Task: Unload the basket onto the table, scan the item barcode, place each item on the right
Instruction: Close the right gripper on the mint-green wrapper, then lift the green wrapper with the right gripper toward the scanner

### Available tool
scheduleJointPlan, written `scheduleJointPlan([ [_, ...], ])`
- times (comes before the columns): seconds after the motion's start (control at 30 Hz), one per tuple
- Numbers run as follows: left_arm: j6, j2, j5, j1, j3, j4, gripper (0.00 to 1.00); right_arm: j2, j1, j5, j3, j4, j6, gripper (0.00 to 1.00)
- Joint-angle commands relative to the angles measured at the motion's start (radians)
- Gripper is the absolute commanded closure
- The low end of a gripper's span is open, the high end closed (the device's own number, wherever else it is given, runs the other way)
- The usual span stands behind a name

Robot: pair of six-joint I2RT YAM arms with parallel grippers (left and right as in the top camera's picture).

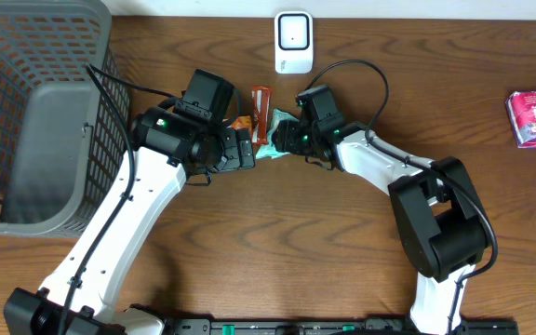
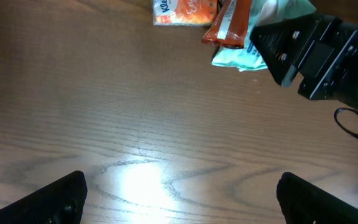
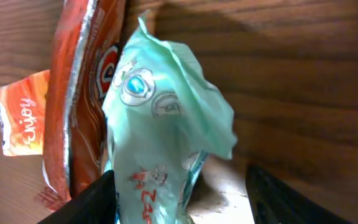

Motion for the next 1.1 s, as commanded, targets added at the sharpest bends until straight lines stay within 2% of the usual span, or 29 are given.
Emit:
scheduleJointPlan([
  [0.0, 0.006, 0.003, -0.006, 0.003, 0.003, -0.006, 0.02, 0.04, 0.013, 0.031, -0.008, -0.002, 0.021, 0.47],
  [0.1, 0.006, 0.003, -0.006, 0.003, 0.003, -0.006, 0.02, 0.04, 0.013, -0.01, -0.008, 0.018, 0.021, 0.68],
  [0.23, 0.006, 0.003, -0.006, 0.003, 0.003, -0.006, 0.02, 0.04, 0.01, -0.122, -0.008, 0.066, 0.021, 0.69],
  [0.27, 0.006, 0.003, -0.006, 0.003, 0.003, -0.006, 0.02, 0.04, 0.01, -0.137, -0.008, 0.075, 0.021, 0.71],
  [0.37, 0.006, 0.003, -0.006, 0.003, 0.003, -0.006, 0.02, 0.04, 0.011, -0.144, -0.008, 0.077, 0.021, 0.94],
  [0.4, 0.006, 0.003, -0.006, 0.003, 0.003, -0.006, 0.02, 0.039, 0.011, -0.146, -0.008, 0.073, 0.02, 0.98],
  [0.6, 0.006, 0.003, -0.006, 0.003, 0.003, -0.006, 0.02, -0.025, -0.016, -0.205, -0.004, -0.006, -0.066, 0.99],
  [0.83, 0.006, 0.003, -0.006, 0.003, 0.003, -0.006, 0.02, -0.255, -0.068, -0.18, -0.003, -0.229, -0.066, 0.99],
  [0.93, 0.006, 0.003, -0.006, 0.003, 0.003, -0.006, 0.02, -0.361, -0.068, -0.052, -0.003, -0.34, -0.066, 0.99],
  [1.07, 0.006, 0.003, -0.006, 0.003, 0.003, -0.006, 0.02, -0.478, -0.036, 0.26, -0.003, -0.503, -0.065, 0.98],
])
